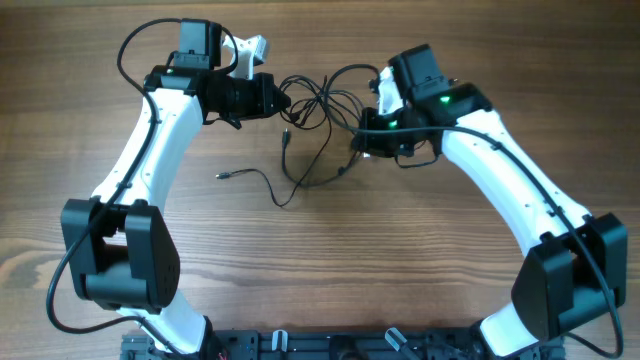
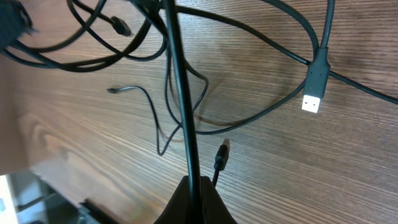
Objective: Untangle cables
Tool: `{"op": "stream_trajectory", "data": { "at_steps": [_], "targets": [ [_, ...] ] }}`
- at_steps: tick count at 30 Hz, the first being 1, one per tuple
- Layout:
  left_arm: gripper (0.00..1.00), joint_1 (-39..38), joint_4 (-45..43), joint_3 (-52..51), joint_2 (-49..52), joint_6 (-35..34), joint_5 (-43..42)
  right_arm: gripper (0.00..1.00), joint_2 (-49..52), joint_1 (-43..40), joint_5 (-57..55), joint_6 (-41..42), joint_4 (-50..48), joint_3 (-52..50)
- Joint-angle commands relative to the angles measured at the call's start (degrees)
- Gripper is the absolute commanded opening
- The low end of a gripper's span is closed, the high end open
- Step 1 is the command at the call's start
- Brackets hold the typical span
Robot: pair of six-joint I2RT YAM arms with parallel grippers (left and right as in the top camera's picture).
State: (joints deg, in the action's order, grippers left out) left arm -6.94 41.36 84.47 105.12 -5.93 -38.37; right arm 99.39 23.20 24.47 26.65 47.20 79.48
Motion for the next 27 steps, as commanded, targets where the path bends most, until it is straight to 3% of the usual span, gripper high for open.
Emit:
{"op": "stream_trajectory", "data": {
  "at_steps": [1, 2, 3, 4, 5, 6, 11, 14, 16, 18, 23, 27],
  "targets": [
    [0.04, 0.4, 0.0, -0.2, 0.7, -0.3, 0.5, 0.05, -1.8, 2.8, -8.5, -1.0, -0.5, 0.7],
    [0.04, 0.4, 0.0, -0.2, 0.7, -0.3, 0.5, 0.12, -1.8, 3.1, -9.6, -1.0, -0.6, 0.7],
    [0.04, 0.4, 0.0, -0.2, 0.7, -0.3, 0.5, 0.43, -1.8, 3.1, -10.2, -1.0, -1.0, 0.7],
    [0.04, 0.4, 0.0, -0.2, 0.7, -0.3, 0.5, 0.65, -1.8, 3.1, -10.6, -0.9, -1.5, 0.7],
    [0.04, 0.3, 0.0, -0.2, 0.7, -0.3, 0.4, 0.81, -1.7, 3.1, -10.8, -0.9, -2.6, 0.7],
    [0.04, 0.2, 0.0, -0.2, 0.7, -0.3, 0.3, 0.84, -1.7, 3.1, -10.8, -0.7, -3.5, 0.7],
    [0.04, -1.1, 0.0, -0.2, 0.7, -0.3, 0.3, 0.86, -1.7, 3.1, -10.8, 5.1, -6.4, 0.7],
    [0.04, -2.0, 0.0, -0.2, 0.7, 1.4, -0.7, 0.66, -1.7, 3.1, -10.8, 7.1, -9.7, 0.7],
    [0.04, -2.3, 0.0, -0.2, 0.7, 5.4, -5.8, 0.53, -1.7, 3.1, -10.8, 10.2, -11.0, 0.7],
    [0.04, -2.3, 0.2, -0.2, 0.7, 8.7, -10.8, 0.46, -1.7, 3.1, -10.4, 14.0, -11.5, 0.7],
    [0.04, -2.3, 0.8, -0.2, 0.7, 16.3, -22.8, 0.46, -1.2, 3.1, -9.4, 18.5, -12.4, 0.7],
    [0.04, -2.3, 0.9, -0.2, 0.7, 16.2, -25.7, 0.49, -0.2, 3.1, -6.4, 18.5, -12.5, 0.7]
  ]
}}
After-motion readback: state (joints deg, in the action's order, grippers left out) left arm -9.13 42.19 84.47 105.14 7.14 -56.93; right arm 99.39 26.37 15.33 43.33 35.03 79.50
